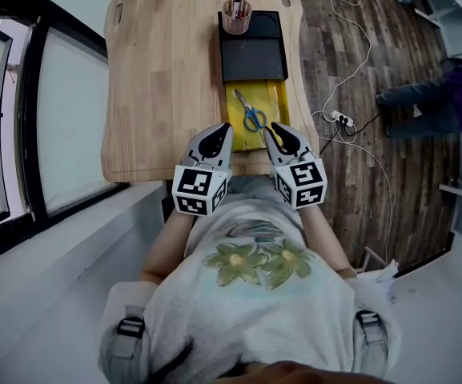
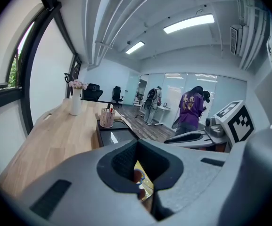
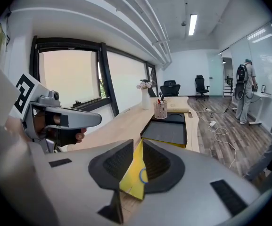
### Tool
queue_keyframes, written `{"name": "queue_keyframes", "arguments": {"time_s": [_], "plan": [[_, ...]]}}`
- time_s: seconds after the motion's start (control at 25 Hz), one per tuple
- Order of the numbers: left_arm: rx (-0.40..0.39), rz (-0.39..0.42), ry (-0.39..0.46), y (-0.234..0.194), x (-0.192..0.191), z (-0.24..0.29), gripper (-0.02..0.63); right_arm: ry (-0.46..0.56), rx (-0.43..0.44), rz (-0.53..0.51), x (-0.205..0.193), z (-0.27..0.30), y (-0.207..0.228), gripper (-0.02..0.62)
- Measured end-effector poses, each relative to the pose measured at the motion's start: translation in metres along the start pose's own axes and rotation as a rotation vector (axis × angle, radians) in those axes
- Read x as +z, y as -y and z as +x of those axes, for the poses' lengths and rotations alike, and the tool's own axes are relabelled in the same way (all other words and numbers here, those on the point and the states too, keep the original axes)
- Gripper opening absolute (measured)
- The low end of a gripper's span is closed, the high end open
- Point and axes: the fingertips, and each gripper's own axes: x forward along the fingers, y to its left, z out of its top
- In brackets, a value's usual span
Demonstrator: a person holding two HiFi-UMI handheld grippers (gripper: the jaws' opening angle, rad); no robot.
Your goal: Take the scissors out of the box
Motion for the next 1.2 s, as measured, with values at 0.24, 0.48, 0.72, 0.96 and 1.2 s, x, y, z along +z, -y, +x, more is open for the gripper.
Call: {"name": "queue_keyframes", "arguments": {"time_s": [0.24, 0.48, 0.72, 0.96, 1.2], "plan": [[-0.003, -0.019, -0.028, -0.007, -0.007, 0.01, -0.003, -0.061, 0.009, 0.003, -0.015, 0.019, 0.005, 0.061], [0.005, -0.032, -0.043, -0.016, -0.009, 0.02, -0.003, -0.117, 0.023, -0.004, -0.028, 0.038, 0.01, 0.1], [0.011, -0.026, -0.07, -0.023, -0.016, 0.033, -0.003, -0.176, 0.031, -0.011, -0.041, 0.056, 0.015, 0.104], [0.013, -0.033, -0.097, -0.03, -0.022, 0.042, -0.003, -0.244, 0.04, -0.015, -0.056, 0.074, 0.02, 0.109], [0.021, -0.037, -0.111, -0.04, -0.022, 0.048, -0.003, -0.322, 0.043, -0.026, -0.071, 0.093, 0.023, 0.115]]}}
